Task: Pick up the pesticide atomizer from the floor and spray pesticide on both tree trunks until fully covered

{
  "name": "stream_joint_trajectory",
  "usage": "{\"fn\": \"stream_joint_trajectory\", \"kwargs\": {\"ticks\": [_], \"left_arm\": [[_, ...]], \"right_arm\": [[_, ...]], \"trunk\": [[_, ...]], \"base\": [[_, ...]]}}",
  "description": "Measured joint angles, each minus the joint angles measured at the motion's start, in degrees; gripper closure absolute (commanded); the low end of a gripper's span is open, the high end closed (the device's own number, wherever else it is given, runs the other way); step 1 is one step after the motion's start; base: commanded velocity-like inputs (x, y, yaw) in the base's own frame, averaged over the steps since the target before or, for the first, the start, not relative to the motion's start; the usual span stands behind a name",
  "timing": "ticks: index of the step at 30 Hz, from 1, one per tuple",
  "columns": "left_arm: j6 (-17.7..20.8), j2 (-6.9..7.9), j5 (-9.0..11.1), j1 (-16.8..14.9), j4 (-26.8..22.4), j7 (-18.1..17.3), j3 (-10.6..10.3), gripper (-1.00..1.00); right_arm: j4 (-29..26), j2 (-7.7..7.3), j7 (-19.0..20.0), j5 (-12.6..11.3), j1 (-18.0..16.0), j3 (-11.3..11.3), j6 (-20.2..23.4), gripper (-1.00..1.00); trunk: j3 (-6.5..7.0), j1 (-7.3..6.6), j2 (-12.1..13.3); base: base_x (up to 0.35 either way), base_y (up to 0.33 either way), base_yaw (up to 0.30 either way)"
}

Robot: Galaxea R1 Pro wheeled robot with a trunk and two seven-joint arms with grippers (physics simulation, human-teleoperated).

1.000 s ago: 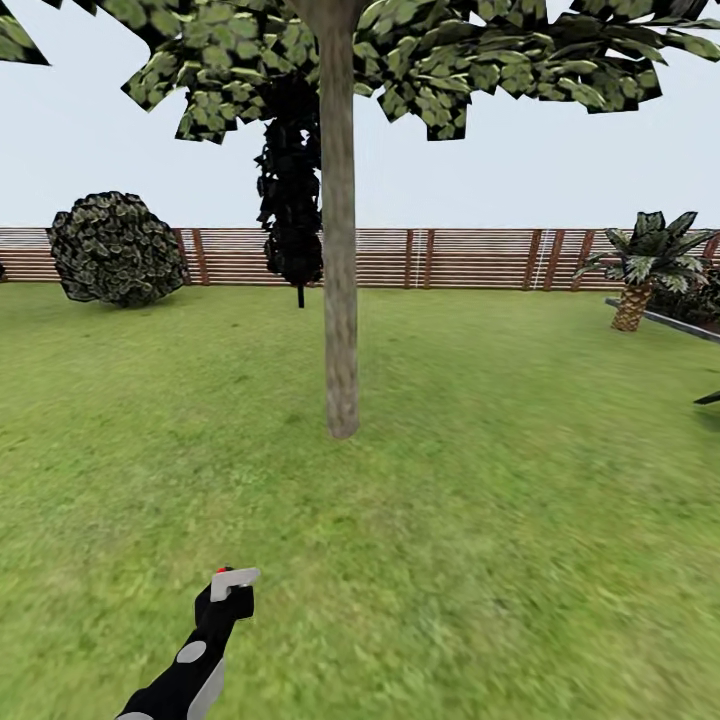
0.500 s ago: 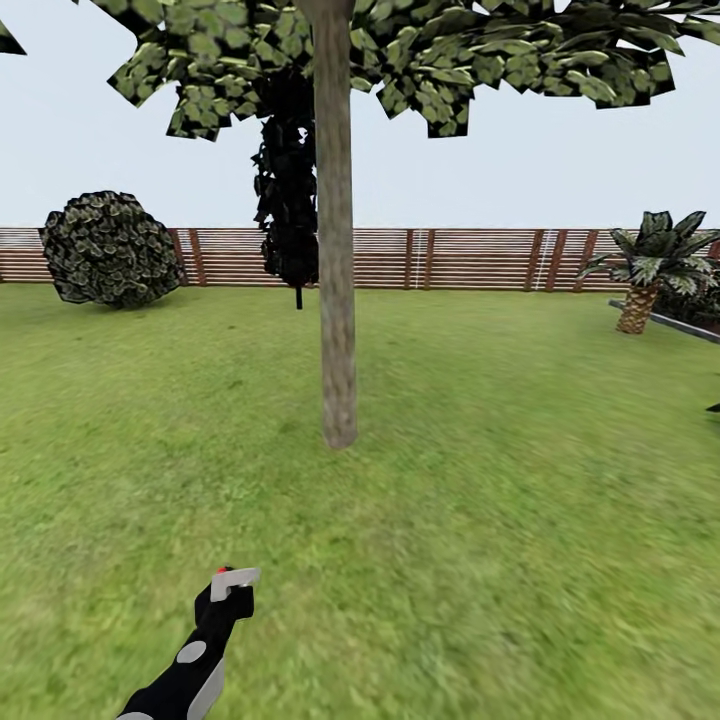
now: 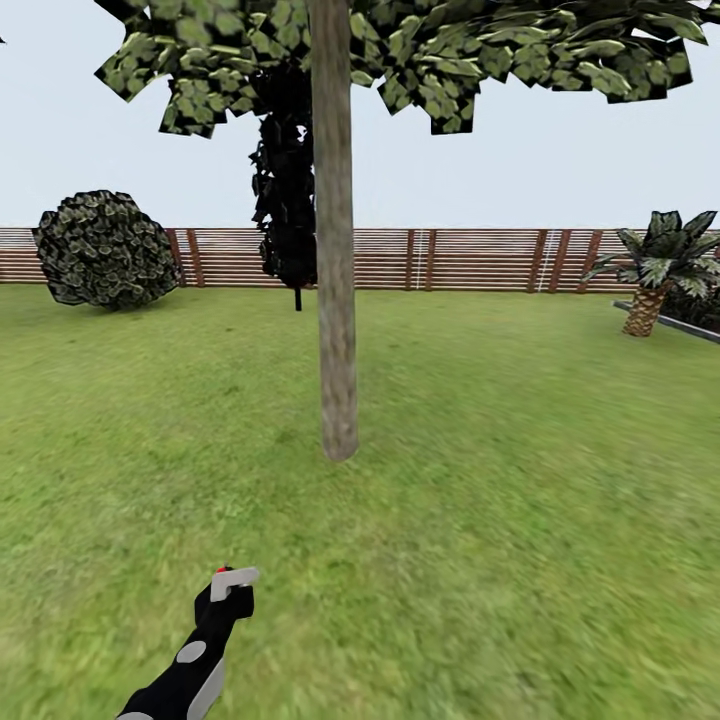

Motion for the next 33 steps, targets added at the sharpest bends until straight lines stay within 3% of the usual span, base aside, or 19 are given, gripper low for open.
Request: {"fn": "stream_joint_trajectory", "kwargs": {"ticks": [6,20,24,25,28,29,31,33], "left_arm": [[-0.1,0.05,-0.1,0.0,0.0,0.0,0.1,1.00],[-1.4,0.08,0.1,0.0,-0.3,0.4,0.3,1.00],[-2.1,0.12,0.1,0.0,-0.1,0.1,0.0,1.00],[-2.0,0.12,0.0,0.0,0.0,-0.1,-0.1,1.00],[-0.7,0.13,0.0,0.0,-0.1,-1.3,-0.3,1.00],[1.3,0.15,0.0,0.0,-0.3,-3.3,-0.4,1.00],[5.6,0.27,0.0,0.0,-1.6,-7.7,-0.6,1.00],[8.3,0.42,0.0,0.0,-3.2,-10.9,-0.6,1.00]], "right_arm": [[-0.2,-0.28,0.0,0.0,0.0,0.1,-0.1,-1.00],[-0.5,-0.90,-0.3,0.3,0.0,0.2,-0.2,-1.00],[-4.6,-3.96,-0.2,0.3,-0.7,0.1,0.8,-1.00],[-7.5,-5.21,-0.1,0.2,-2.0,0.1,3.6,-1.00],[-11.1,-7.08,0.8,0.2,-6.2,0.2,12.1,-1.00],[-11.9,-8.15,2.1,0.2,-9.8,0.2,18.4,-1.00],[-11.4,-9.70,5.6,0.3,-17.3,0.4,25.0,-1.00],[-10.8,-10.78,9.2,0.3,-21.5,0.4,27.5,-1.00]], "trunk": [[0.00,0.03,0.0],[0.00,0.03,0.0],[0.01,0.04,0.0],[0.01,0.04,0.0],[0.02,0.04,0.0],[0.00,0.04,0.0],[0.01,0.04,0.0],[0.02,0.04,0.0]], "base": [[0.194,-0.050,0.000],[0.009,-0.002,0.000],[0.000,0.000,0.000],[0.000,0.000,0.000],[0.000,0.000,0.000],[0.000,0.000,0.000],[0.000,0.000,0.000],[0.000,0.000,0.000]]}}
